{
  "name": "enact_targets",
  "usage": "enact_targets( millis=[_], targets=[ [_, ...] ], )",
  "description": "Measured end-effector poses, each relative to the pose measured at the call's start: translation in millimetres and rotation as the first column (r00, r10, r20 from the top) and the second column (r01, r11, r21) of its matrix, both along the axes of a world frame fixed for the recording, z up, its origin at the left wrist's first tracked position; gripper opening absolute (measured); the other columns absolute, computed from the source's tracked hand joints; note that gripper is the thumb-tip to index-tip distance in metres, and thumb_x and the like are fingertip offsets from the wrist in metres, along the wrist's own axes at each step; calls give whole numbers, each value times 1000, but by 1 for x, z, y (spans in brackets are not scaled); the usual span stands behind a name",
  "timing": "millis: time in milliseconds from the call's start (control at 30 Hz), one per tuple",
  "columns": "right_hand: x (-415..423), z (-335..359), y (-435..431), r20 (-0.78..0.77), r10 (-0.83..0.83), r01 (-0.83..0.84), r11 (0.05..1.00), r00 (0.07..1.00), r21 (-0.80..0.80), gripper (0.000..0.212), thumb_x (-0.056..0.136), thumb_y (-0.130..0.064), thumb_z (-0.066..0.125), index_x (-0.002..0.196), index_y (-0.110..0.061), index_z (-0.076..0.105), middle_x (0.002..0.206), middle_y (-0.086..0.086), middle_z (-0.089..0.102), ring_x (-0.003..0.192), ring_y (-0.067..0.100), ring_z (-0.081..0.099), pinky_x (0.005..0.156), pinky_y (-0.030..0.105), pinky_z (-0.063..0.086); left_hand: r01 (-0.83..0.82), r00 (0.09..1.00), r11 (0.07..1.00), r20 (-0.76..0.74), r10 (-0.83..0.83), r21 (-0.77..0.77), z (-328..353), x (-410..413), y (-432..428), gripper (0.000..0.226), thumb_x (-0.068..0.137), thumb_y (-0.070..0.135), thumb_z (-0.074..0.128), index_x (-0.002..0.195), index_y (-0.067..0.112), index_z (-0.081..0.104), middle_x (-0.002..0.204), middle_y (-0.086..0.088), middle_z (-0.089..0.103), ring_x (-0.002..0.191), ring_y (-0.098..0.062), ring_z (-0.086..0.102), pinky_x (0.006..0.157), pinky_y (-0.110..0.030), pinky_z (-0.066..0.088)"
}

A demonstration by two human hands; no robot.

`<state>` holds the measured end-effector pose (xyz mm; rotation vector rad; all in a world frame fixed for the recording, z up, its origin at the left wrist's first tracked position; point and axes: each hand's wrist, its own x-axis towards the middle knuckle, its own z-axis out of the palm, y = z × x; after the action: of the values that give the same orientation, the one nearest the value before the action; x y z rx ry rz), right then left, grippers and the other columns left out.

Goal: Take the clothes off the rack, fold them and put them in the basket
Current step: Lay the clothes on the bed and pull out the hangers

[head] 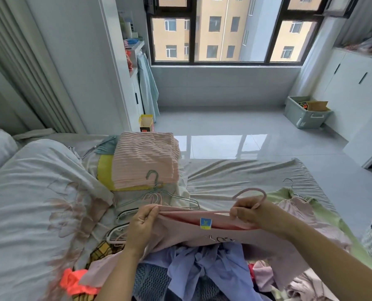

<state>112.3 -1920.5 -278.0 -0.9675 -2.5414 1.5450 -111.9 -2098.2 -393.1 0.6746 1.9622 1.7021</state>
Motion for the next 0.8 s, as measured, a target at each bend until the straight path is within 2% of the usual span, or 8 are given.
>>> enact_targets(
  millis=[33, 167, 233, 333, 500, 600, 700, 800],
  targets=[
    [3, -2, 1, -7, -15, 15, 999, 1000, -29, 22, 91, -22, 58, 71, -18, 68, 51, -13, 45, 49, 4, 36, 51, 17, 29, -30, 999, 1000, 21, 30, 5, -1, 1, 2, 17, 92, 5, 53, 88, 11, 69, 93, -4, 69, 84, -2, 61, 80, -16, 46],
    [13, -4, 0, -46, -121, 111, 978, 992, -175, 22, 91, -19, 57, 73, -10, 67, 50, -10, 38, 50, 6, 30, 49, 16, 25, -93, 996, 996, 2, 93, 9, -8, 4, 10, 19, 94, 11, 52, 94, 4, 69, 93, -11, 70, 90, -22, 61, 87, -37, 46],
    [19, -4, 0, -56, -127, 116, 979, 990, -168, 24, 92, -17, 55, 74, -8, 67, 52, -7, 35, 50, 6, 29, 47, 15, 24, -93, 995, 995, 21, 93, 18, -10, 6, 12, 20, 94, 15, 53, 91, 5, 70, 90, -12, 70, 86, -21, 61, 83, -37, 46],
    [27, -5, 0, -51, -102, 95, 989, 994, -116, 26, 92, -19, 56, 71, -14, 68, 53, -7, 37, 52, 7, 30, 49, 17, 24, -74, 995, 997, 63, 72, 31, -11, 9, 12, 22, 91, 23, 56, 87, 8, 71, 87, -10, 70, 84, -21, 61, 77, -35, 46],
    [35, -2, 0, -45, -109, 105, 991, 993, -81, 26, 91, -21, 57, 69, -16, 70, 51, -8, 39, 51, 6, 31, 51, 19, 24, -79, 971, 993, 231, 56, 92, -5, 12, 11, 28, 95, 8, 49, 80, 13, 73, 75, 3, 72, 77, -16, 60, 72, -30, 46],
    [37, -2, -1, -63, -116, 108, 987, 991, -116, 24, 88, -29, 60, 69, -17, 70, 52, -7, 36, 53, 10, 28, 50, 18, 23, -58, 966, 993, 258, 31, 100, -7, 10, 9, 27, 94, 9, 50, 81, 13, 74, 78, 0, 72, 81, -19, 61, 75, -32, 47],
    [39, -3, -1, -90, -100, 86, 984, 991, -153, 37, 73, -52, 68, 70, -15, 70, 53, -7, 35, 53, 10, 27, 49, 16, 25, 3, 986, 998, 163, -13, 58, -6, 3, 4, 29, 94, 13, 53, 79, 22, 77, 85, -3, 73, 86, -20, 62, 79, -36, 47],
    [40, -5, 0, -100, -92, 72, 979, 991, -191, 52, 58, -66, 72, 68, -16, 70, 52, -6, 35, 52, 10, 26, 48, 17, 24, 55, 998, 998, -5, -55, 14, 2, 2, 1, 39, 93, 12, 54, 73, 39, 74, 78, 13, 72, 78, -3, 62, 76, -20, 46]
  ],
)
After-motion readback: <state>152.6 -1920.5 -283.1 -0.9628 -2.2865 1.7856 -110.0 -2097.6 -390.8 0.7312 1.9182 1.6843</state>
